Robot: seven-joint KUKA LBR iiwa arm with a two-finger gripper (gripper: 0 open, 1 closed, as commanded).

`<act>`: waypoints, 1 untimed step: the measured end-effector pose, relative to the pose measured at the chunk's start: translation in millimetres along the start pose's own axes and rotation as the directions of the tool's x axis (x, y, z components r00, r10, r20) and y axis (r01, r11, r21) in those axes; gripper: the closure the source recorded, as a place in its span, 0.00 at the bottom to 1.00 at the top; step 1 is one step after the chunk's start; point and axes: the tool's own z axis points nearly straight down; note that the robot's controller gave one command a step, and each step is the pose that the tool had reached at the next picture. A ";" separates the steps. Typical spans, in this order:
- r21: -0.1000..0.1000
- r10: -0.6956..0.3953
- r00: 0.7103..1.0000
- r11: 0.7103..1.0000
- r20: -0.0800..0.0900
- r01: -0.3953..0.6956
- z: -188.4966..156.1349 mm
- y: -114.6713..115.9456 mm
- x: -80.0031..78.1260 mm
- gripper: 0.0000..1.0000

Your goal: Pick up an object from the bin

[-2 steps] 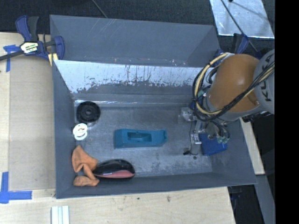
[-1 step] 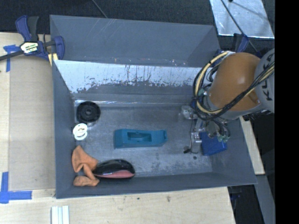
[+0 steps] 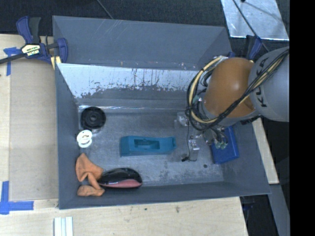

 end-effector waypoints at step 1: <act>-0.003 -0.044 0.999 0.999 0.000 0.044 32.6 6.9 -19.0 0.00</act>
Offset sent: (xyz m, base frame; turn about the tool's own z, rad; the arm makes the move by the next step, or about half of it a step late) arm -0.0110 0.0694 -0.0342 -0.1752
